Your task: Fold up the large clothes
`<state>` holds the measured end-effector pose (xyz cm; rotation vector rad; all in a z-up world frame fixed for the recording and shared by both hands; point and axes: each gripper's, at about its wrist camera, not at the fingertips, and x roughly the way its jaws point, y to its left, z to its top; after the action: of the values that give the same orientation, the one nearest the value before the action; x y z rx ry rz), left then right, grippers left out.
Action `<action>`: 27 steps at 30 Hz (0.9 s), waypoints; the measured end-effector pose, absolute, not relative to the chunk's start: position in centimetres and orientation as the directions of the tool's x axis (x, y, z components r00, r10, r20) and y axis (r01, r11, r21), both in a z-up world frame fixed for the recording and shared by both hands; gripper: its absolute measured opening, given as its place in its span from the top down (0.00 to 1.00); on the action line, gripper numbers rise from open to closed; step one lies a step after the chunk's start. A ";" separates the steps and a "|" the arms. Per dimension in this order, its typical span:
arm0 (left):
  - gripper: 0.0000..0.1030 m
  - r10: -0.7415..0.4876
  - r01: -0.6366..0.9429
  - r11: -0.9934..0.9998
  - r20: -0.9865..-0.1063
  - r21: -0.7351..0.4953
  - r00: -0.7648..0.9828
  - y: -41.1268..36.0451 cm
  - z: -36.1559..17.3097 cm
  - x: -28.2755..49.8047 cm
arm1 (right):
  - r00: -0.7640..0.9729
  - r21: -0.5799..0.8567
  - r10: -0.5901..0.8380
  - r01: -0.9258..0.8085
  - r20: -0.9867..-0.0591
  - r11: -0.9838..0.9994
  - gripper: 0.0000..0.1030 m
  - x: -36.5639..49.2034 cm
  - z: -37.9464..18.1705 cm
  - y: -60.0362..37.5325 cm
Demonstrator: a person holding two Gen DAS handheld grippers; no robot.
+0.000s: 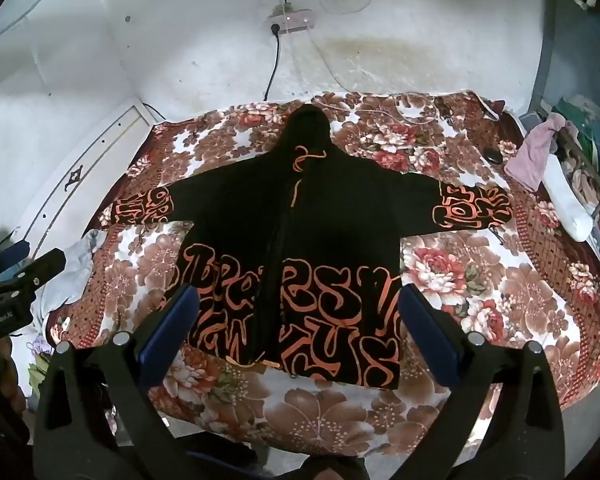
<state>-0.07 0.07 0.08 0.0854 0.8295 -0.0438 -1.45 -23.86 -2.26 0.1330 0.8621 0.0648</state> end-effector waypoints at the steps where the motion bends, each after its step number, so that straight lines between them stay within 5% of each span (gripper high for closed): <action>1: 0.05 -0.005 0.074 0.995 -0.740 0.060 0.672 0.1 0.1 -0.1 | 0.650 0.145 0.111 -0.002 -0.751 0.989 0.04 -1.5 -2.3 -23.9; 27: 0.05 0.024 0.057 0.995 -0.736 0.085 0.676 -2.3 0.8 1.4 | 0.648 0.150 0.118 -0.007 -0.753 0.989 0.04 -0.4 -2.3 -26.0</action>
<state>1.37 -2.25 0.78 0.1045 0.8284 -0.0186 -0.38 -25.95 -2.33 0.1379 0.8641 0.0714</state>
